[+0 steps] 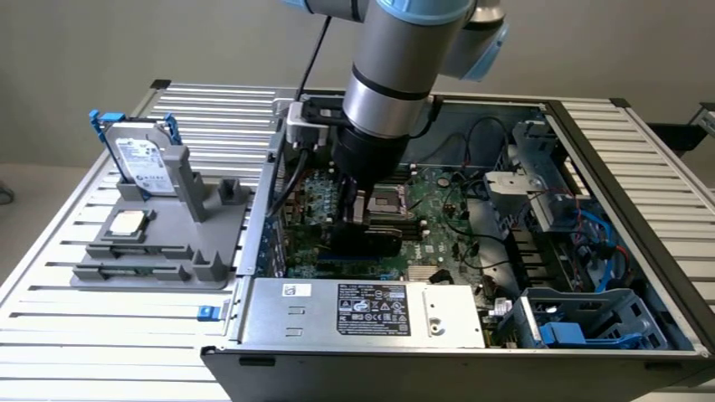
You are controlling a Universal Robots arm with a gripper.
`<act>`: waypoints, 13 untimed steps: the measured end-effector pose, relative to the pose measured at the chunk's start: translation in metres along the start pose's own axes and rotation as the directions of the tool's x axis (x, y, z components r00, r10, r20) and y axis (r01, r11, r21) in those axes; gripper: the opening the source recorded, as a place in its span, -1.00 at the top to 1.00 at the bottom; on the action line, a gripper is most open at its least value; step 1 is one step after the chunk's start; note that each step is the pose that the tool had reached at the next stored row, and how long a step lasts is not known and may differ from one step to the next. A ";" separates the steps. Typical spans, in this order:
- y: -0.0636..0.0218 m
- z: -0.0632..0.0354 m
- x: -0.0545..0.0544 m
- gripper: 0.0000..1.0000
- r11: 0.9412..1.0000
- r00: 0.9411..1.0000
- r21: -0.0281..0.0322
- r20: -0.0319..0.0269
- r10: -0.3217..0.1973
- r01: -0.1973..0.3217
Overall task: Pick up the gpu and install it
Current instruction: 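Insert the gpu into the slot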
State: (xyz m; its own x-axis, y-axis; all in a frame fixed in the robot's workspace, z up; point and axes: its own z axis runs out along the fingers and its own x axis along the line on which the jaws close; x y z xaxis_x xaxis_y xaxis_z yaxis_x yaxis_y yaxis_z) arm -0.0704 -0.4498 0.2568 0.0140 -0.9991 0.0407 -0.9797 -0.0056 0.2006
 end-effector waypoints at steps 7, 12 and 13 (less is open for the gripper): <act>-0.0011 0.0039 0.000 0.48 1.000 1.000 0.001 0.000 0.000 0.000; -0.0014 0.0065 0.000 0.48 1.000 1.000 0.000 -0.001 0.000 0.000; -0.0015 0.0067 0.000 0.48 1.000 1.000 0.000 -0.001 0.000 0.000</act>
State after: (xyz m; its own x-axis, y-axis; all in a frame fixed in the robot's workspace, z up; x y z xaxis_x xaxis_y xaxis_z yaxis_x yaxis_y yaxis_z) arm -0.0703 -0.4499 0.2500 0.0141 -0.9990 0.0422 -0.9797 -0.0053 0.2006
